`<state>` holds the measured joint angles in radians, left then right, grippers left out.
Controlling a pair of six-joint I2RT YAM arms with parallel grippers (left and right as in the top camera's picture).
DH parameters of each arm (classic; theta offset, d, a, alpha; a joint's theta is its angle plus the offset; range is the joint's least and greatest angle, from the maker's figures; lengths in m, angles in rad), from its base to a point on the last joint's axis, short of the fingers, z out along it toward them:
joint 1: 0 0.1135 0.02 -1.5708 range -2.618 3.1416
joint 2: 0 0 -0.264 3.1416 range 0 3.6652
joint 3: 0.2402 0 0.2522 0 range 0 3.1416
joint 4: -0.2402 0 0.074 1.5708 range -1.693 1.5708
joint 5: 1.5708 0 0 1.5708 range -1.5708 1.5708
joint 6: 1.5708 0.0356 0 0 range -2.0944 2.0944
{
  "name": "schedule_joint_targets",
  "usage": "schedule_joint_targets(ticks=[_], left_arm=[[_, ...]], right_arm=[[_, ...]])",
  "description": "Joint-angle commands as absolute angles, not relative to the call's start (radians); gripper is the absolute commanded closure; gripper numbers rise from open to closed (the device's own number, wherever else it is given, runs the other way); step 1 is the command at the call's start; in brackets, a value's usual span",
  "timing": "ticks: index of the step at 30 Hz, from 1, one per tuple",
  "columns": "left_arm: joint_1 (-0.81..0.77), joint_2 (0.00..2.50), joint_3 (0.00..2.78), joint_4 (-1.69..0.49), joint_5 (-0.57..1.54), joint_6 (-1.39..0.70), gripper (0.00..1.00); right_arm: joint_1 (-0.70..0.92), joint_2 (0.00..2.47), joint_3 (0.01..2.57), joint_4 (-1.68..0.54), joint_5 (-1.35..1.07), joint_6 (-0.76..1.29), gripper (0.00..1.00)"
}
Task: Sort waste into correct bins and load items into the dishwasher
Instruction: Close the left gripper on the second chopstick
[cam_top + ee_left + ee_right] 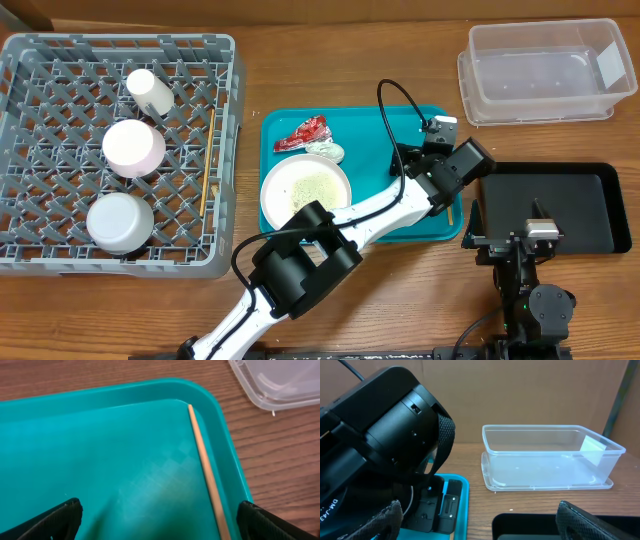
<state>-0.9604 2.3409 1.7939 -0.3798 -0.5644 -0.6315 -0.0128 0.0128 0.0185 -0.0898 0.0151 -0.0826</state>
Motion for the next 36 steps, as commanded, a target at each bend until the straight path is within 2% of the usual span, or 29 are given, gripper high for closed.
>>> schedule_joint_targets(ticks=[1,21,25,30,32,36], left_arm=[[-0.956,2.352,1.808,-0.375,-0.595,-0.606,0.00],[-0.957,2.437,1.808,-0.348,-0.549,-0.613,0.00],[-0.957,2.437,1.808,-0.345,-0.549,-0.612,0.15],[-0.956,2.437,1.808,-0.399,-0.534,-0.614,0.55],[-0.953,2.437,1.808,-0.409,-0.469,-0.613,0.62],[-0.947,2.437,1.808,-0.423,-0.355,-0.612,0.87]], right_arm=[[-0.016,0.003,0.008,-0.083,0.024,-0.086,0.00],[-0.016,0.003,0.008,-0.084,0.024,-0.086,0.00],[-0.016,0.003,0.008,-0.084,0.024,-0.086,0.01],[-0.016,0.003,0.008,-0.083,0.024,-0.086,0.00],[-0.016,0.003,0.008,-0.084,0.024,-0.086,0.00],[-0.016,0.003,0.008,-0.084,0.024,-0.086,0.00]])
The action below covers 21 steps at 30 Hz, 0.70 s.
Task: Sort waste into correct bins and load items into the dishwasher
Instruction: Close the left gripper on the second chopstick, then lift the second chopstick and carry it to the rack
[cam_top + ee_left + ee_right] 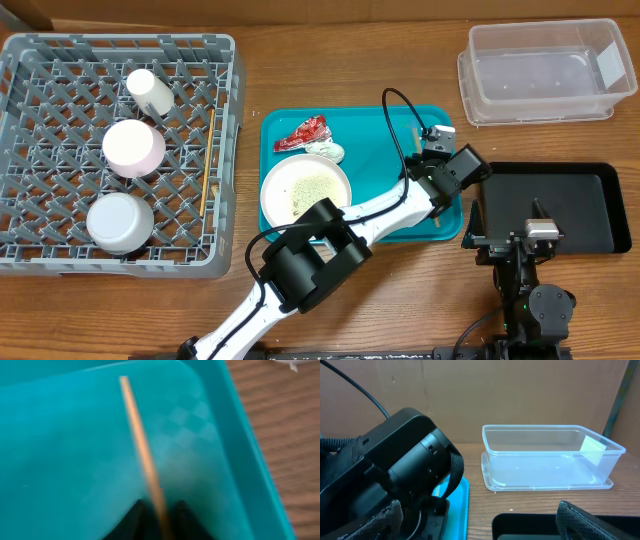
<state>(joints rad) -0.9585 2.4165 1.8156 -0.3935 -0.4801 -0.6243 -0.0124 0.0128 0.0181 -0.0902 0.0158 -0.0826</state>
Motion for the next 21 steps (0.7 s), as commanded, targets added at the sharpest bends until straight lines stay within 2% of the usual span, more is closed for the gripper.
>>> schedule_joint_targets(ticks=[1,4,11,18,21], left_arm=[[-0.944,2.437,1.808,-0.431,-0.343,-0.612,0.91],[-0.934,2.437,1.808,-0.462,-0.337,-0.613,0.96],[-0.889,2.399,1.811,-0.537,-0.340,-0.605,0.96],[-0.788,2.182,1.811,-0.638,-0.287,-0.603,0.96],[-0.722,2.064,1.811,-0.699,-0.258,-0.527,0.96]], right_arm=[[-0.016,0.003,0.008,-0.083,0.024,-0.087,0.00],[-0.016,0.003,0.008,-0.083,0.024,-0.086,0.00],[-0.016,0.003,0.008,-0.084,0.024,-0.086,0.00],[-0.016,0.003,0.008,-0.084,0.024,-0.087,0.00],[-0.016,0.003,0.008,-0.084,0.024,-0.086,0.00]])
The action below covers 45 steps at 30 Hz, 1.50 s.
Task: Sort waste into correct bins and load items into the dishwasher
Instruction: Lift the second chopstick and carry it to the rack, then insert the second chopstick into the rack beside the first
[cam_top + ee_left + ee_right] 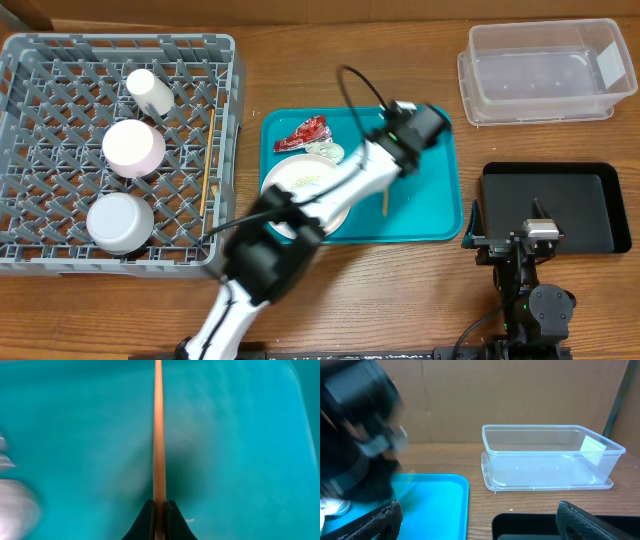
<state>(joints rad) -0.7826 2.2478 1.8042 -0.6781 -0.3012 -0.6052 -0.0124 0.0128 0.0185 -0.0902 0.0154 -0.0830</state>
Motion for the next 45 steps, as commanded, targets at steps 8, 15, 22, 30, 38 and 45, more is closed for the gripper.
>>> schedule_joint_targets(ticks=[8,15,22,30,38,45], left_arm=[[-0.477,1.844,1.811,-0.914,-0.234,-0.234,0.96],[-0.261,1.849,1.802,-1.032,-0.045,0.026,0.96],[-0.126,1.911,1.802,-1.039,-0.033,0.050,0.96],[-0.002,1.995,1.802,-1.001,-0.059,-0.001,0.96],[0.060,2.069,1.802,-0.976,0.036,0.014,0.96],[0.052,2.070,1.802,-0.944,0.124,0.025,0.96]], right_arm=[[-0.016,0.003,0.008,-0.084,0.024,-0.086,0.00],[-0.016,0.003,0.008,-0.084,0.024,-0.086,0.00],[-0.016,0.003,0.008,-0.084,0.024,-0.086,0.00],[-0.016,0.003,0.008,-0.084,0.024,-0.086,0.01],[-0.016,0.003,0.008,-0.083,0.024,-0.086,0.00],[-0.016,0.003,0.008,-0.084,0.024,-0.086,0.00]])
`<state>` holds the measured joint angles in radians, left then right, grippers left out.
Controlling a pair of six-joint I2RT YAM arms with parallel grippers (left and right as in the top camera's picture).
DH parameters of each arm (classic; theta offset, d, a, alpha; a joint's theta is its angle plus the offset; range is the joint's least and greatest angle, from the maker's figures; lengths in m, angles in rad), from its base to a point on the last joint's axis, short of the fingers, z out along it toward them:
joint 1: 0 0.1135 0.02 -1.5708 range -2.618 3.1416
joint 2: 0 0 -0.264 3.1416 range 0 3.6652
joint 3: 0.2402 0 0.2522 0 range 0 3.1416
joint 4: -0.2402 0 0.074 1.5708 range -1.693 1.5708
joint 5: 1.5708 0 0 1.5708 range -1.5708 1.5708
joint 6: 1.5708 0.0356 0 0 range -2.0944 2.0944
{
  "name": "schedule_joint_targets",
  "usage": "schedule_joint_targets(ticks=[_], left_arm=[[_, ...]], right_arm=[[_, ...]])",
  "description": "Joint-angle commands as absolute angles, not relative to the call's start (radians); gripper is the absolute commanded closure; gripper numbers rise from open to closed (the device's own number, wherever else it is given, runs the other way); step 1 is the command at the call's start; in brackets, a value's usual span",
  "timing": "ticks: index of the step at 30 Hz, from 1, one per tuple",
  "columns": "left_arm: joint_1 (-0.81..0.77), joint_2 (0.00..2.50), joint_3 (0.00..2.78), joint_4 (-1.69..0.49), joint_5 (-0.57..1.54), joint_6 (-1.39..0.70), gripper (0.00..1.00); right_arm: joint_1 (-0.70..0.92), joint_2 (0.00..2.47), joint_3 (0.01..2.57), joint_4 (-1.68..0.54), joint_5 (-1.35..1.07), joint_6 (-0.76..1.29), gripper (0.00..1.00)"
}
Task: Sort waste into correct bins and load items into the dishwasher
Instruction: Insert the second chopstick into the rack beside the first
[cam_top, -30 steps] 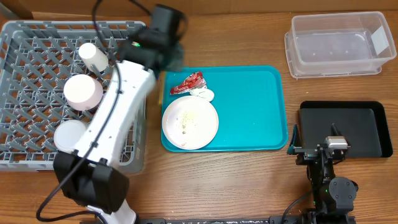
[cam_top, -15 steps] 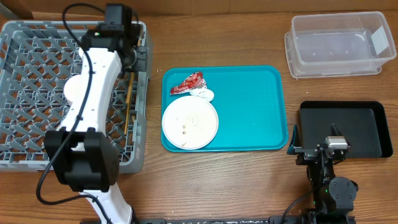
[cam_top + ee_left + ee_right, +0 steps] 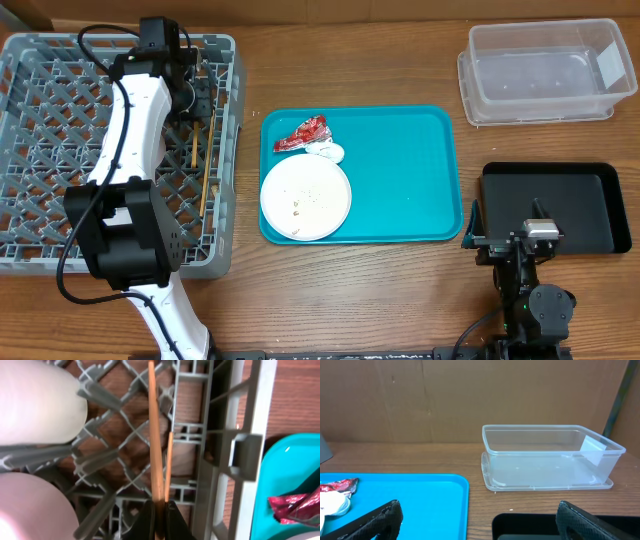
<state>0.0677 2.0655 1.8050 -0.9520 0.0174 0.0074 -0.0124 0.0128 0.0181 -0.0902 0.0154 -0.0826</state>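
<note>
My left gripper (image 3: 159, 512) is shut on a wooden chopstick (image 3: 154, 430) and holds it over the right edge of the grey dish rack (image 3: 228, 150). In the overhead view the left gripper (image 3: 196, 100) sits over the rack's upper right part. Just right of the held chopstick, a second chopstick (image 3: 169, 465) lies in the rack. Two pale cups (image 3: 35, 405) stand to the left. On the teal tray (image 3: 410, 180) are a white plate (image 3: 305, 198), a red wrapper (image 3: 302, 133) and a white scrap (image 3: 326, 151). My right gripper (image 3: 479, 505) stands open with nothing in it.
A clear plastic bin (image 3: 545, 70) stands at the back right. A black bin (image 3: 560, 205) lies in front of it, next to the right arm's base. The rack's upright pegs and its raised right wall (image 3: 250, 460) surround the held chopstick.
My left gripper has gone from over the teal tray to the right side of the dish rack, with the chopstick still in it. The plate now shows only crumbs. The right arm has not moved.
My left gripper stood open over the chopstick at the tray's right edge. Then it was shut on the chopstick there. Then it held the chopstick over the middle of the tray, and now over the dish rack beside the other chopstick.
</note>
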Motion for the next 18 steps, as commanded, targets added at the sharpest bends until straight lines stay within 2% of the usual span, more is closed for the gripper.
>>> schedule_joint_targets(ticks=[1,9,18], left_arm=[[0.050,2.070,1.802,-0.944,0.138,0.031,0.96],[0.044,2.070,1.802,-0.962,0.230,0.119,0.96],[0.048,2.062,1.835,-0.961,0.192,0.104,0.96]], right_arm=[[-0.016,0.003,0.008,-0.083,0.024,-0.086,0.00],[-0.016,0.003,0.008,-0.084,0.024,-0.086,0.00],[-0.016,0.003,0.008,-0.084,0.024,-0.086,0.00]])
